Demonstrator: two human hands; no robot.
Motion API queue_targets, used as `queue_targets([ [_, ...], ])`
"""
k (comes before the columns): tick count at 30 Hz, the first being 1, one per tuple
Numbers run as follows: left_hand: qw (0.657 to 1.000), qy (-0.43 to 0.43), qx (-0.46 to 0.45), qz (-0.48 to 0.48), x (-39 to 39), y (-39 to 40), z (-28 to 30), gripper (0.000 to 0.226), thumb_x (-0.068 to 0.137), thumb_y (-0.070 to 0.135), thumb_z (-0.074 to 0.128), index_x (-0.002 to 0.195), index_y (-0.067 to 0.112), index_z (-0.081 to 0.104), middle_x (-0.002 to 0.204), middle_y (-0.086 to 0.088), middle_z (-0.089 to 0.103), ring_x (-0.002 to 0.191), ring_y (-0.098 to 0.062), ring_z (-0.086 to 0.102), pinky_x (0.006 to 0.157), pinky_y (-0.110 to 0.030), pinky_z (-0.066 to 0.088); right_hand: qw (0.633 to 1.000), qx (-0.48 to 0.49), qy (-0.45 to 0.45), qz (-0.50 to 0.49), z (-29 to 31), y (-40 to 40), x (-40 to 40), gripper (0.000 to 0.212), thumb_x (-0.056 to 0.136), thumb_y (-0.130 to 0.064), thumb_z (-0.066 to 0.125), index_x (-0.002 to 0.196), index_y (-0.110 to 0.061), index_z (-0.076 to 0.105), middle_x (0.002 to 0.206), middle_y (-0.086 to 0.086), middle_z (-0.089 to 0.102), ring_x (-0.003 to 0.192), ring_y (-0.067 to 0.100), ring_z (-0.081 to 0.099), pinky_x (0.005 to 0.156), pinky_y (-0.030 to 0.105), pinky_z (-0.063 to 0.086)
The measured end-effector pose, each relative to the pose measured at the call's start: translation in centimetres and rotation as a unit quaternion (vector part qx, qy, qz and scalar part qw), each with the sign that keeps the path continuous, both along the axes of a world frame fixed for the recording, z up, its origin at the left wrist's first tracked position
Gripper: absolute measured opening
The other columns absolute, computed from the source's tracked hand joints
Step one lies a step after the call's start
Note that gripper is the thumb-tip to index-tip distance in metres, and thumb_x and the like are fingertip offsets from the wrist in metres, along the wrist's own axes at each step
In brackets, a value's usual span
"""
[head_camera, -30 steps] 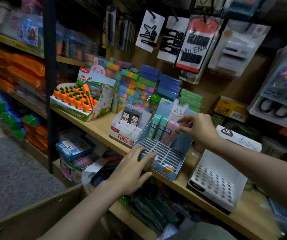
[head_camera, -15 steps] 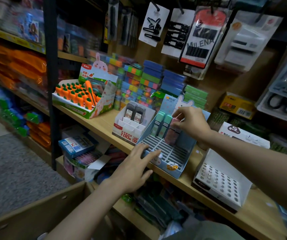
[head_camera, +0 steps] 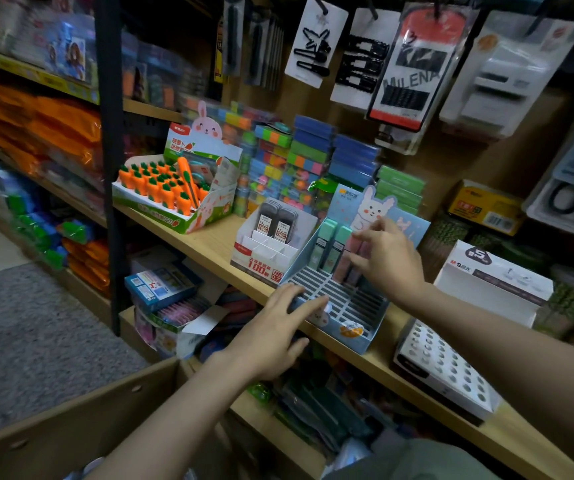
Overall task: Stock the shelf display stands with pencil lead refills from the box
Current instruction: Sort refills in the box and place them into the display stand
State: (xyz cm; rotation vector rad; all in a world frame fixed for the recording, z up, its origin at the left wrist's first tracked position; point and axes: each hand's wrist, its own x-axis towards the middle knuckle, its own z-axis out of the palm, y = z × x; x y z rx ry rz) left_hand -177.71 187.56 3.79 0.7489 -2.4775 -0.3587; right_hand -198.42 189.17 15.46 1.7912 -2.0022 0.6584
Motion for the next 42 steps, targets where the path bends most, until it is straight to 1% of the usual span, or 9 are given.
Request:
queue_targets([
  [8, 1.000, 0.014, -0.020, 0.016, 1.1, 1.0, 0.0, 0.075, 0.097, 0.030, 0.053, 0.152, 0.045, 0.004, 0.160, 0.014, -0.006, 0.148, -0.005, -0.012, 0.117, -0.029, 0.009, 0.987, 0.072, -0.133, 0.053, 0.5, 2.0, 1.0, 0.080, 0.081, -0.040, 0.076, 0.148, -0.024, 0.035, 0.109, -0.005, 0.046, 0.099, 0.012, 0.051, 0.081, 0.022, 0.043],
  [11, 0.991, 0.116, -0.045, 0.043, 3.0, 2.5, -0.9, 0.049, 0.095, 0.026, 0.054, 0.143, 0.028, 0.042, 0.150, 0.007, 0.035, 0.142, -0.008, 0.025, 0.116, -0.028, 0.028, 0.969, 0.011, -0.212, 0.130, -0.5, 4.1, 3.4, 0.049, 0.088, -0.031, 0.071, 0.132, -0.023, 0.052, 0.102, -0.006, 0.059, 0.076, 0.004, 0.058, 0.066, 0.008, 0.044],
  [13, 0.989, 0.132, -0.020, 0.066, 5.3, 3.5, -2.2, 0.032, 0.094, 0.025, 0.054, 0.126, 0.020, 0.058, 0.124, 0.005, 0.056, 0.119, -0.009, 0.050, 0.100, -0.028, 0.043, 0.960, 0.020, -0.206, 0.191, -1.9, 5.2, 6.0, 0.024, 0.089, -0.027, 0.069, 0.112, -0.020, 0.066, 0.093, -0.006, 0.064, 0.073, 0.002, 0.059, 0.066, 0.010, 0.044],
  [17, 0.967, 0.128, 0.094, 0.197, 10.9, 5.9, -6.2, 0.019, 0.084, 0.006, 0.063, 0.102, 0.010, 0.067, 0.099, -0.004, 0.069, 0.095, -0.020, 0.063, 0.086, -0.023, 0.045, 0.910, 0.184, -0.154, 0.338, -5.8, 6.3, 12.0, 0.010, 0.089, -0.028, 0.068, 0.082, -0.023, 0.072, 0.074, -0.011, 0.070, 0.070, 0.001, 0.064, 0.064, 0.014, 0.046],
  [21, 0.821, 0.219, 0.259, 0.459, 16.1, 8.4, -11.2, 0.026, 0.082, -0.002, 0.060, 0.107, 0.004, 0.065, 0.107, -0.013, 0.066, 0.101, -0.026, 0.062, 0.086, -0.021, 0.041, 0.846, 0.323, -0.087, 0.416, -11.2, 6.2, 17.4, 0.014, 0.090, -0.033, 0.067, 0.087, -0.022, 0.074, 0.080, -0.010, 0.072, 0.076, 0.002, 0.065, 0.065, 0.012, 0.045],
  [25, 0.675, 0.215, 0.362, 0.606, 18.7, 12.5, -17.4, 0.028, 0.088, 0.010, 0.062, 0.115, 0.004, 0.060, 0.118, -0.020, 0.059, 0.109, -0.033, 0.057, 0.090, -0.031, 0.043, 0.791, 0.490, -0.054, 0.363, -20.0, 4.9, 21.4, 0.024, 0.093, -0.035, 0.062, 0.110, -0.020, 0.071, 0.108, -0.001, 0.072, 0.097, 0.012, 0.065, 0.081, 0.022, 0.047],
  [29, 0.606, 0.131, 0.492, 0.612, 18.4, 16.0, -23.3, 0.053, 0.091, 0.021, 0.063, 0.139, 0.016, 0.043, 0.147, -0.013, 0.030, 0.132, -0.031, 0.039, 0.107, -0.030, 0.032, 0.757, 0.583, -0.009, 0.294, -29.2, 5.4, 23.3, 0.056, 0.094, -0.033, 0.060, 0.146, -0.020, 0.041, 0.151, 0.009, 0.037, 0.136, 0.025, 0.041, 0.106, 0.027, 0.037],
  [35, 0.662, 0.037, 0.495, 0.561, 18.6, 14.8, -27.1, 0.068, 0.094, 0.021, 0.056, 0.153, 0.024, 0.021, 0.163, -0.005, -0.003, 0.149, -0.029, 0.000, 0.118, -0.034, 0.012, 0.746, 0.576, 0.078, 0.325, -36.6, 6.3, 24.0, 0.068, 0.098, -0.051, 0.042, 0.155, -0.035, 0.007, 0.164, 0.002, -0.006, 0.151, 0.029, -0.003, 0.120, 0.052, 0.007],
  [42, 0.655, -0.028, 0.476, 0.586, 19.1, 12.8, -29.4, 0.065, 0.097, 0.027, 0.048, 0.153, 0.033, 0.016, 0.163, -0.003, -0.009, 0.148, -0.033, -0.012, 0.119, -0.040, 0.007, 0.785, 0.495, 0.084, 0.364, -40.5, 1.9, 28.6, 0.056, 0.101, -0.055, 0.027, 0.150, -0.050, 0.002, 0.163, 0.002, -0.014, 0.150, 0.029, -0.008, 0.118, 0.054, 0.003],
])
